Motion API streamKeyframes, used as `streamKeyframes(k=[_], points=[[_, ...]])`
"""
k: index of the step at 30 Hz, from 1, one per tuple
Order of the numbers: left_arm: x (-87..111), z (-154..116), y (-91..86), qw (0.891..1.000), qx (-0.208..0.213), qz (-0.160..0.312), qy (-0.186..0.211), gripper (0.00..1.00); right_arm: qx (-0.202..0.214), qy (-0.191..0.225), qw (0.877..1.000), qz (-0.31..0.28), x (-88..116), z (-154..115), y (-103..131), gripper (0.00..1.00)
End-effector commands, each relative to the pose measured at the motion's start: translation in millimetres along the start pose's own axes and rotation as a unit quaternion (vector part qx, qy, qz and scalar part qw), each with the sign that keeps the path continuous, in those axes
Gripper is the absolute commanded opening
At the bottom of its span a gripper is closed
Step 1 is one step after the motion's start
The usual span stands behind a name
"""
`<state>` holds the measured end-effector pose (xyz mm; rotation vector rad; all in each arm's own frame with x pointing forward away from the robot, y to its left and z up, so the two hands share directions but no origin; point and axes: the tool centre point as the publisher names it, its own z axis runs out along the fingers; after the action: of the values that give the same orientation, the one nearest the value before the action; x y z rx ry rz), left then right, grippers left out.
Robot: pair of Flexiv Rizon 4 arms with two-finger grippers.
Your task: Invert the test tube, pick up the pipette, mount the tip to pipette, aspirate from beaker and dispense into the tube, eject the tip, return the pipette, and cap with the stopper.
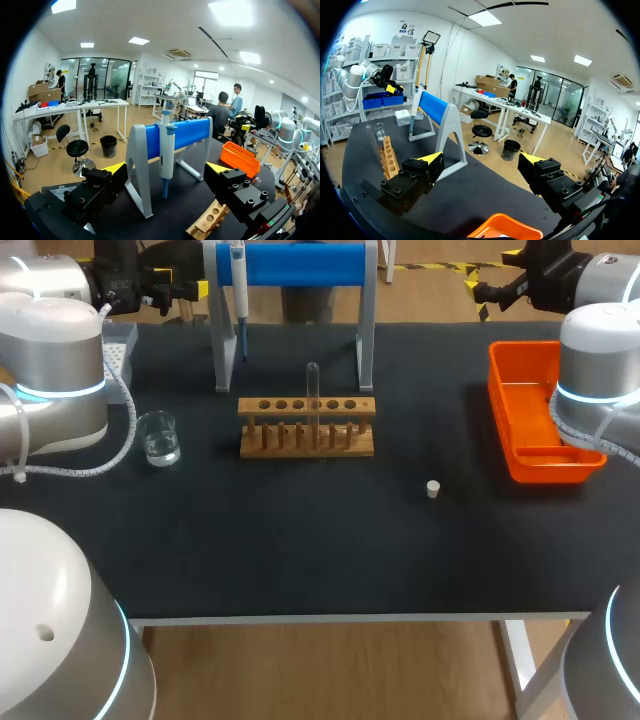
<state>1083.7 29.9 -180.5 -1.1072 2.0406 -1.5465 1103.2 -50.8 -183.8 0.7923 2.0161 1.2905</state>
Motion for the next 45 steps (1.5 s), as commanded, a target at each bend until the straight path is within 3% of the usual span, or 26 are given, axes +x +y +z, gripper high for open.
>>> streamKeyframes(k=[1,19,23,35,45], points=[[0.0,1,0.8,1.000,0.001,0.000,-0.001,1.00,0.000,0.000,1.000,0.000,0,0,0,1.00],[0.0,1,0.8,1.000,0.001,0.000,-0.001,1.00,-0.003,0.007,1.000,-0.004,4,-4,0,1.00],[0.0,1,0.8,1.000,0.001,0.000,-0.001,1.00,-0.016,0.043,0.999,-0.012,32,-23,1,1.00],[0.0,1,0.8,1.000,0.001,0.000,-0.001,1.00,-0.064,0.175,0.982,-0.020,143,-89,2,1.00],[0.0,1,0.8,1.000,0.001,0.000,-0.001,1.00,-0.083,0.199,0.977,-0.008,203,-110,-16,1.00]])
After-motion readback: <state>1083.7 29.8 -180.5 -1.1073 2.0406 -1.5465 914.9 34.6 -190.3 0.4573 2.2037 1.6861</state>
